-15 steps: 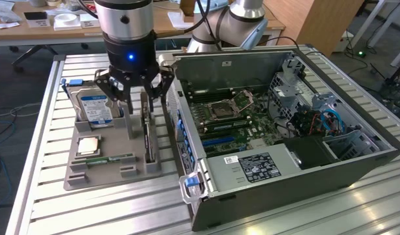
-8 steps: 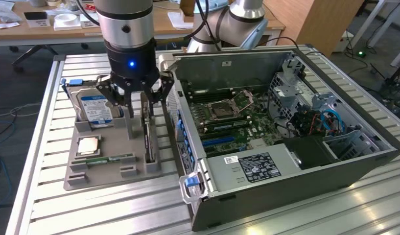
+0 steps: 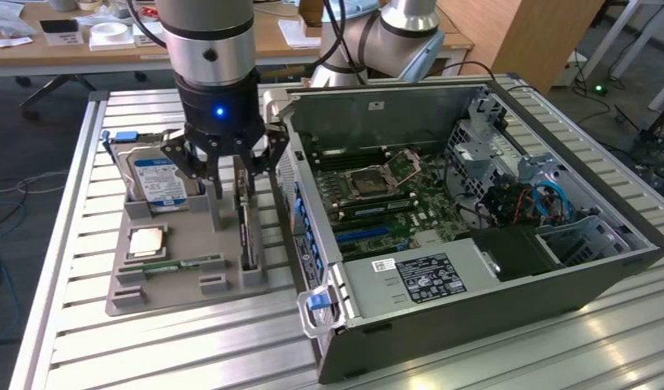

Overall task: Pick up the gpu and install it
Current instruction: 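Pick up the gpu and move the gpu toward the slot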

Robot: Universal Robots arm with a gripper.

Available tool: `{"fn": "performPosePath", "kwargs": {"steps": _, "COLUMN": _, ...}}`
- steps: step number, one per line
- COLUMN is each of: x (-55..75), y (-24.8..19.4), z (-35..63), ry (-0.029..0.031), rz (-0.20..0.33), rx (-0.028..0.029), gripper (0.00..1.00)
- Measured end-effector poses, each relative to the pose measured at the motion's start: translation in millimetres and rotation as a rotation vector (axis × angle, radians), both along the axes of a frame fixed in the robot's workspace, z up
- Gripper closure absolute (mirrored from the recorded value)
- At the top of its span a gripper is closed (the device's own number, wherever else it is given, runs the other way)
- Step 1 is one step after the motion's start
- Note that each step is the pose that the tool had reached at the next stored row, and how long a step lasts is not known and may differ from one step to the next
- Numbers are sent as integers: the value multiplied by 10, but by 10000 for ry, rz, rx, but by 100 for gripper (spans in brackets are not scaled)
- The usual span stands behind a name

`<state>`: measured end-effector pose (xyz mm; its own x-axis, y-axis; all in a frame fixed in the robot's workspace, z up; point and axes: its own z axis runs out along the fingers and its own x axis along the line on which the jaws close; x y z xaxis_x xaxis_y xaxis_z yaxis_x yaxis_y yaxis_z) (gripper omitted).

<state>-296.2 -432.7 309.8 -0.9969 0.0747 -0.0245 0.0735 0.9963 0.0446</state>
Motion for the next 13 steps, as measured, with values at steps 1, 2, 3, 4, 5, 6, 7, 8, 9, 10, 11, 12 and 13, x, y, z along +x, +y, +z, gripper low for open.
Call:
{"fn": "performPosePath", "kwargs": {"steps": 1, "x": 0, "y": 0, "z": -4, "ry": -1, "rz": 0, "rx": 0, "gripper": 53}}
{"fn": "performPosePath", "kwargs": {"steps": 2, "x": 0, "y": 0, "z": -14, "ry": -1, "rz": 0, "rx": 1, "gripper": 53}}
{"fn": "performPosePath", "kwargs": {"steps": 3, "x": 1, "y": 0, "z": -23, "ry": -1, "rz": -1, "rx": 1, "gripper": 53}}
{"fn": "performPosePath", "kwargs": {"steps": 4, "x": 5, "y": 0, "z": -32, "ry": 0, "rz": -1, "rx": 0, "gripper": 53}}
{"fn": "performPosePath", "kwargs": {"steps": 5, "x": 8, "y": 1, "z": -39, "ry": 1, "rz": -2, "rx": 0, "gripper": 53}}
{"fn": "performPosePath", "kwargs": {"steps": 6, "x": 8, "y": 1, "z": -42, "ry": 0, "rz": -2, "rx": -1, "gripper": 53}}
{"fn": "performPosePath", "kwargs": {"steps": 7, "x": 8, "y": 0, "z": -42, "ry": 1, "rz": -1, "rx": 0, "gripper": 53}}
{"fn": "performPosePath", "kwargs": {"steps": 8, "x": 9, "y": 0, "z": -42, "ry": 1, "rz": 0, "rx": -1, "gripper": 53}}
{"fn": "performPosePath", "kwargs": {"steps": 9, "x": 9, "y": 0, "z": -43, "ry": 0, "rz": 0, "rx": -1, "gripper": 53}}
{"fn": "performPosePath", "kwargs": {"steps": 10, "x": 9, "y": 0, "z": -45, "ry": 0, "rz": 0, "rx": 0, "gripper": 53}}
{"fn": "performPosePath", "kwargs": {"steps": 11, "x": 9, "y": 0, "z": -59, "ry": -5, "rz": 0, "rx": 4, "gripper": 53}}
{"fn": "performPosePath", "kwargs": {"steps": 12, "x": 9, "y": 0, "z": -76, "ry": -2, "rz": 0, "rx": 2, "gripper": 53}}
{"fn": "performPosePath", "kwargs": {"steps": 13, "x": 9, "y": 0, "z": -92, "ry": -1, "rz": 0, "rx": 1, "gripper": 53}}
